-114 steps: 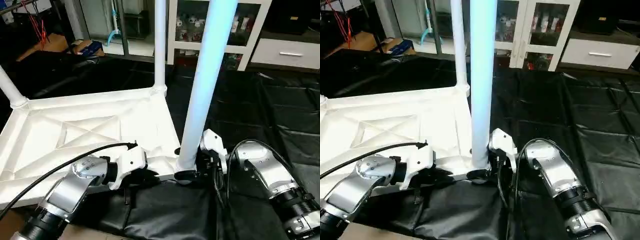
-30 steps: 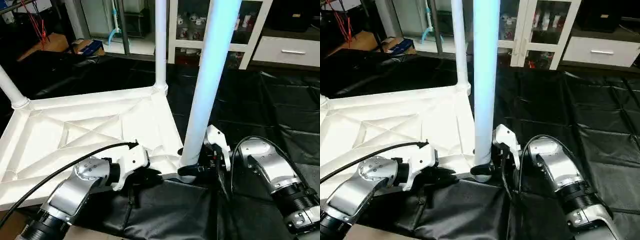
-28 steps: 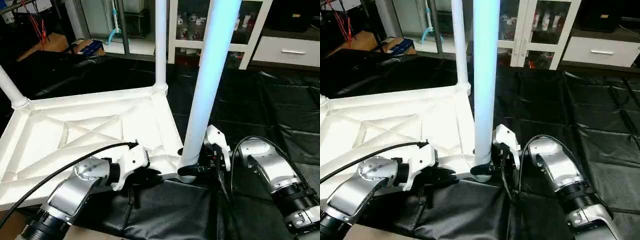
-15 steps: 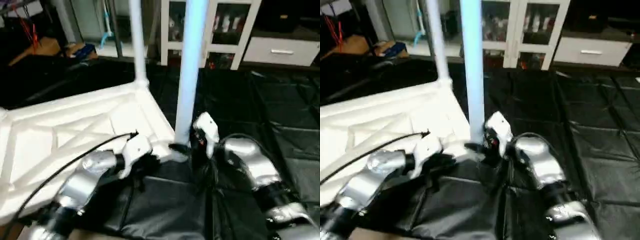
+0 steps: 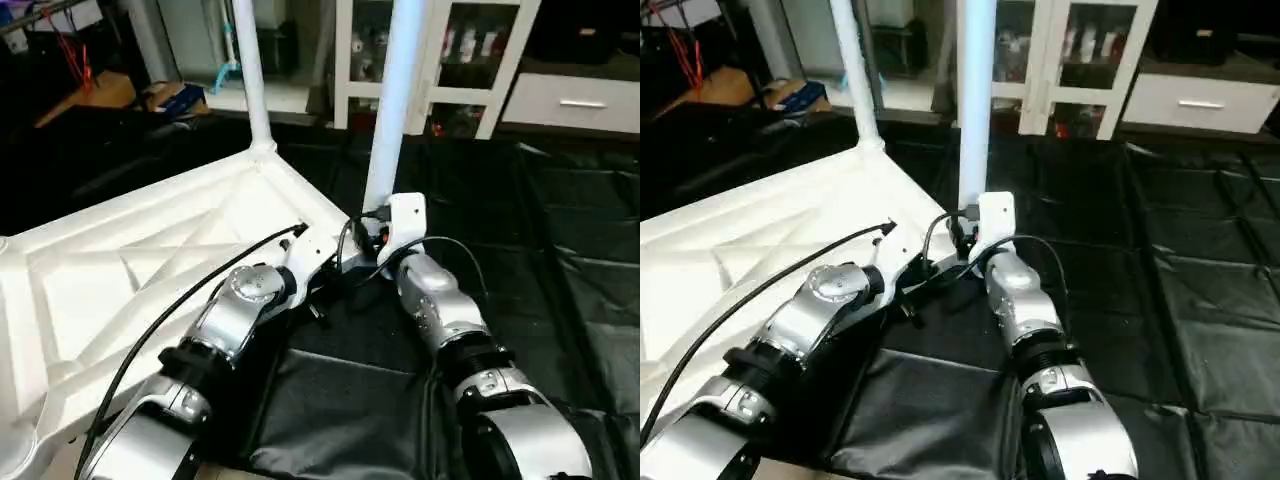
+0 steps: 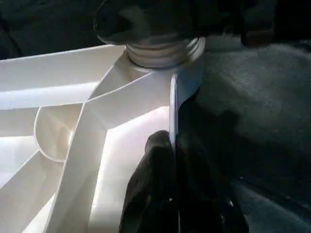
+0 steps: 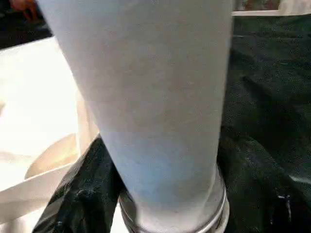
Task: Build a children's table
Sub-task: Rotate leg to tighten
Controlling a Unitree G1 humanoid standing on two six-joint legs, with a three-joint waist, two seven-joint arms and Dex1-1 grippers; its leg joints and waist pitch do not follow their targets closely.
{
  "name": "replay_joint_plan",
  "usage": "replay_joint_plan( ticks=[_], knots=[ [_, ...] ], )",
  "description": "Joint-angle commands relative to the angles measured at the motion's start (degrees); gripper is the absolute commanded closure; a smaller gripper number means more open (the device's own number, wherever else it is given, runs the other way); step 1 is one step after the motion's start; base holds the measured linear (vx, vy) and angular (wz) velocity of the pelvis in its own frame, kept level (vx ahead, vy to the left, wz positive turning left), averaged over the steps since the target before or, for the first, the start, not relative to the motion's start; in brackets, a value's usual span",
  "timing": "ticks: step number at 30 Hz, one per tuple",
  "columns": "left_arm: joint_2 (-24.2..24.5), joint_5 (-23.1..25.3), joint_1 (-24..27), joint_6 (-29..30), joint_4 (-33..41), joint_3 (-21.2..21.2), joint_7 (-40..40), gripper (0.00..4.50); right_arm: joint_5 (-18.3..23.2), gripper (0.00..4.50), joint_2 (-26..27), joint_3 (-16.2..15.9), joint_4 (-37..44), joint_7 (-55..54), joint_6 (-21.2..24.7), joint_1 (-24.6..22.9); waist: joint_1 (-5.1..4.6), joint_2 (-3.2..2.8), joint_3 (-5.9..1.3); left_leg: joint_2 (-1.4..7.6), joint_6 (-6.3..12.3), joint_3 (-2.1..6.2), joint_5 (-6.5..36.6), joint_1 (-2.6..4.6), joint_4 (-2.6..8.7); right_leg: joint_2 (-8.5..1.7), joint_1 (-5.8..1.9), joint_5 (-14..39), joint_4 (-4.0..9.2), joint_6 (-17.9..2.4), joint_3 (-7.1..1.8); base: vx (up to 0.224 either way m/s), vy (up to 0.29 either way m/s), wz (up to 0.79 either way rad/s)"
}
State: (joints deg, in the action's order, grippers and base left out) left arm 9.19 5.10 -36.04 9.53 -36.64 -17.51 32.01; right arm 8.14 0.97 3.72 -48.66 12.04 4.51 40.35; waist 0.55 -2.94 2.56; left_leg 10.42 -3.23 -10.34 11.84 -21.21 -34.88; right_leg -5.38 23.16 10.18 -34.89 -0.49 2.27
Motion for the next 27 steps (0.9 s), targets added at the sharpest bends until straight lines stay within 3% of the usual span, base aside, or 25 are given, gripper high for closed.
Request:
replay_joint_plan(
  ticks=[1, 3, 5, 6, 7, 8, 9, 10, 11, 13, 15, 19, 23, 27],
  knots=[
    [1.5, 0.5, -0.6, -2.7, -3.1, 3.9, -7.4, 4.50, 5.3, 1.44, 3.6, -3.0, 3.8, 12.6, -1.2, -1.5, 0.07, 0.57, -3.97, 1.73, 4.66, 0.44, 7.4, 0.25, 4.10, -2.24, -2.93, 4.5, 3.62, -14.4, -1.36, 0.000, 0.000, 0.00],
    [2.2, 1.0, 0.1, -4.3, -2.3, 3.0, -6.3, 4.50, 4.7, 1.30, 2.0, -4.2, 5.5, 14.2, -2.4, -2.7, 0.11, 0.69, -3.91, 1.76, 5.46, 0.37, 8.3, 0.12, 4.08, -2.38, -3.04, 5.0, 3.66, -14.3, -1.43, 0.000, 0.000, 0.00],
    [3.1, 0.6, 1.8, -5.2, 0.6, 2.3, -3.6, 4.50, 5.1, 1.08, -0.3, -4.9, 8.2, 16.9, -2.0, -3.9, -0.76, 0.80, -3.67, 1.70, 5.27, 0.95, 9.4, -0.83, 4.58, -2.36, -3.68, 7.7, 3.58, -12.9, -1.06, 0.000, 0.000, 0.00],
    [3.1, 0.6, 1.8, -5.2, 0.6, 2.3, -3.6, 4.50, 5.1, 0.85, -0.3, -4.9, 8.2, 16.9, -2.0, -3.9, -1.06, 0.55, -3.71, 1.86, 4.78, 1.12, 9.6, -0.81, 4.60, -2.53, -3.62, 9.2, 3.81, -12.5, -0.97, 0.000, 0.000, 0.00],
    [3.3, 0.2, 2.5, -5.4, 1.9, 2.3, -2.1, 4.50, 5.3, 0.82, -1.2, -5.2, 9.1, 18.2, -1.8, -4.2, -1.16, 0.53, -3.79, 2.08, 4.35, 1.08, 10.0, -0.13, 4.46, -2.48, -3.13, 9.3, 3.98, -13.3, -1.05, 0.000, 0.000, 0.00],
    [5.1, -1.2, 5.5, -6.4, 7.4, 1.4, 3.8, 4.50, 6.7, 0.75, -5.3, -6.3, 13.7, 25.9, 2.2, -5.8, -1.13, 0.29, -3.82, 1.99, 4.61, 0.91, 9.4, 0.09, 4.24, -2.39, -2.96, 7.7, 3.84, -14.5, -1.21, 0.000, 0.000, 0.00],
    [5.1, -1.2, 5.5, -6.4, 7.4, 1.4, 3.8, 4.50, 6.7, 0.75, -5.3, -6.3, 13.7, 25.9, 2.2, -5.8, -0.97, 0.52, -4.00, 2.08, 5.19, 0.98, 8.1, -0.05, 4.14, -2.35, -3.48, 5.3, 3.55, -14.9, -1.19, 0.000, 0.000, 0.00],
    [5.1, -1.3, 5.5, -6.4, 7.5, 1.4, 3.9, 4.50, 6.7, 0.49, -5.4, -6.4, 13.8, 26.1, 2.3, -5.8, -0.83, 0.40, -3.98, 2.09, 6.32, 0.85, 5.8, -0.24, 3.97, -2.32, -3.14, 2.0, 3.18, -15.7, -1.23, 0.000, 0.000, 0.00],
    [6.8, -2.8, 8.0, -6.5, 12.0, 0.8, 8.5, 4.50, 7.0, 0.49, -9.3, -8.0, 17.7, 33.4, 4.7, -7.4, -0.78, 0.41, -3.99, 2.11, 6.51, 0.80, 5.6, -0.09, 3.97, -2.19, -3.17, 1.5, 3.16, -16.1, -1.16, 0.000, 0.000, 0.00],
    [8.2, -4.1, 9.9, -6.0, 15.5, 0.3, 11.9, 4.50, 6.0, 0.49, -12.9, -10.1, 20.4, 39.1, 4.6, -9.0, -0.09, 0.52, -4.08, 2.21, 8.50, 0.64, 3.9, -0.13, 3.58, -2.22, -3.16, -2.1, 2.76, -16.8, -1.18, 0.000, 0.000, 0.00],
    [11.2, -7.8, 13.5, -5.3, 21.9, -1.5, 17.8, 4.50, 5.2, 0.49, -19.0, -13.1, 24.3, 47.3, 3.1, -11.8, 0.27, 0.43, -3.94, 2.30, 8.66, 0.49, 5.1, 0.03, 3.66, -2.29, -2.87, 0.0, 2.88, -16.9, -1.24, 0.000, 0.000, 0.00],
    [12.2, -9.5, 16.0, -4.0, 25.9, -2.0, 20.7, 4.50, 5.5, 0.49, -22.0, -14.2, 26.4, 50.8, 3.1, -13.3, 0.83, 0.54, -3.50, 2.54, 6.77, 0.31, 9.1, 0.38, 4.10, -2.16, -2.53, 5.9, 3.47, -16.2, -1.32, 0.000, 0.000, 0.00],
    [13.7, -11.1, 19.0, -1.2, 31.2, -2.4, 24.6, 4.50, 5.8, 0.49, -25.8, -15.7, 29.2, 56.8, 5.0, -15.1, 1.39, 0.61, -3.08, 2.68, 4.12, -0.07, 13.3, 0.99, 4.51, -2.05, -1.91, 13.3, 4.24, -14.1, -1.67, 0.000, 0.000, 0.00],
    [14.8, -12.5, 20.5, 0.3, 34.0, -2.6, 26.2, 4.50, 5.5, 0.49, -27.3, -16.8, 29.9, 59.1, 5.0, -15.7, 1.22, 0.73, -2.95, 2.61, 2.75, -0.10, 14.9, 0.73, 4.75, -2.08, -1.96, 17.2, 4.50, -12.2, -1.75, 0.000, 0.000, 0.00]
  ],
)
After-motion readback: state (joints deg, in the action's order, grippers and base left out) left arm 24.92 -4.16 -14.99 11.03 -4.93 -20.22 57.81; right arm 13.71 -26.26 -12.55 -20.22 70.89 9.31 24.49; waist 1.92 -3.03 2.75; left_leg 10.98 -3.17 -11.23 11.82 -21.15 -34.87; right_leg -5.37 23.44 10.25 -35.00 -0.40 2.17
